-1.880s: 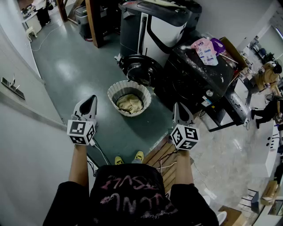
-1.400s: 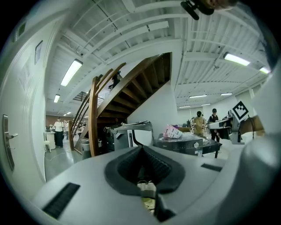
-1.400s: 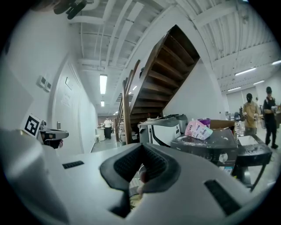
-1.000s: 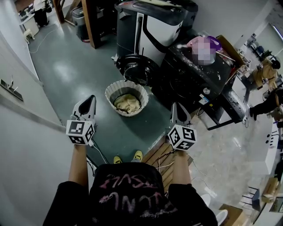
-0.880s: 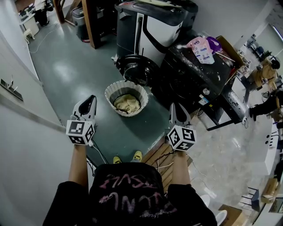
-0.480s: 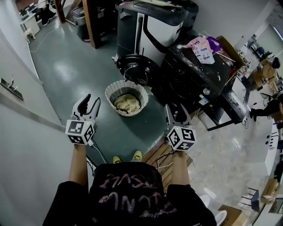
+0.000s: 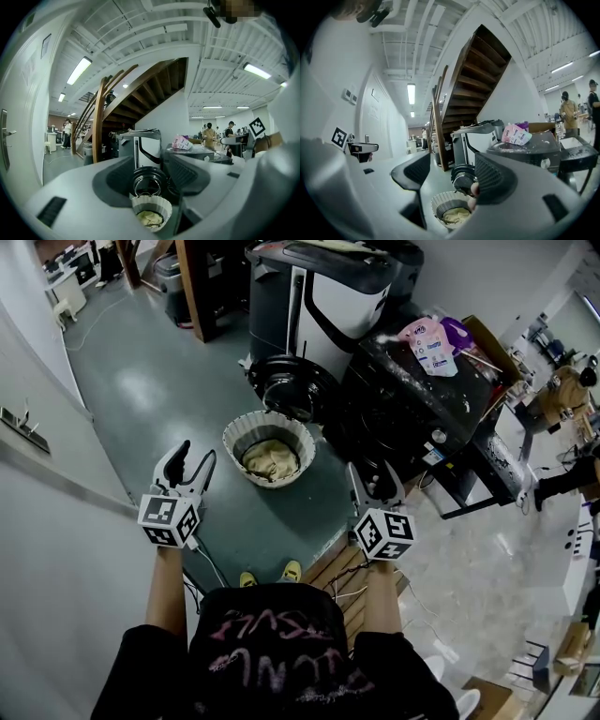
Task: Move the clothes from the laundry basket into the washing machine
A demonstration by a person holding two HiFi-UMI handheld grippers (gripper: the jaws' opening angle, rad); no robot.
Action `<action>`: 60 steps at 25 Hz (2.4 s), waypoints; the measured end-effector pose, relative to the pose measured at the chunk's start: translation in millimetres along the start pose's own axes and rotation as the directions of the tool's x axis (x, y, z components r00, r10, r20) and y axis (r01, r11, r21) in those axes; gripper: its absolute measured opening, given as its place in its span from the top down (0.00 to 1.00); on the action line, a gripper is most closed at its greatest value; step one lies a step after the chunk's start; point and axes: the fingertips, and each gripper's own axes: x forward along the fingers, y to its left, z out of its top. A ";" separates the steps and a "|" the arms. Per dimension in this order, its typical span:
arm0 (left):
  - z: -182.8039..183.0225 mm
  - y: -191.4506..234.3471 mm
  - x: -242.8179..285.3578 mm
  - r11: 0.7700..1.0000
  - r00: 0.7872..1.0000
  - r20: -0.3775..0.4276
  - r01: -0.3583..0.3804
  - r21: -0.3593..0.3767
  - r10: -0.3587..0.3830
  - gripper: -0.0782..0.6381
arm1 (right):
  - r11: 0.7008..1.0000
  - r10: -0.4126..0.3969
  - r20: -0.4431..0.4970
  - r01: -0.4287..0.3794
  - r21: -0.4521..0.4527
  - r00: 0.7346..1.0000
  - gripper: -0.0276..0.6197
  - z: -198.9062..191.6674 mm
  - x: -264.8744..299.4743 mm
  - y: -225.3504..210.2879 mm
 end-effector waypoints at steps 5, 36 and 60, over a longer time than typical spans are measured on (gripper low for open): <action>1.2 -7.9 12.8 1.000 1.000 -0.007 0.000 0.017 0.000 0.54 | 1.000 0.004 -0.001 -0.004 0.011 1.000 0.50 -1.2 7.6 -12.6; 12.9 13.5 123.9 0.997 0.999 -0.003 -0.054 0.051 0.054 0.53 | 0.997 0.068 -0.024 -0.067 0.040 0.997 0.48 -5.2 119.9 -70.8; -24.1 209.1 319.9 0.982 0.978 -0.124 0.157 -0.105 -0.169 0.52 | 0.998 -0.067 -0.135 0.066 -0.007 0.989 0.48 -14.6 338.6 1.1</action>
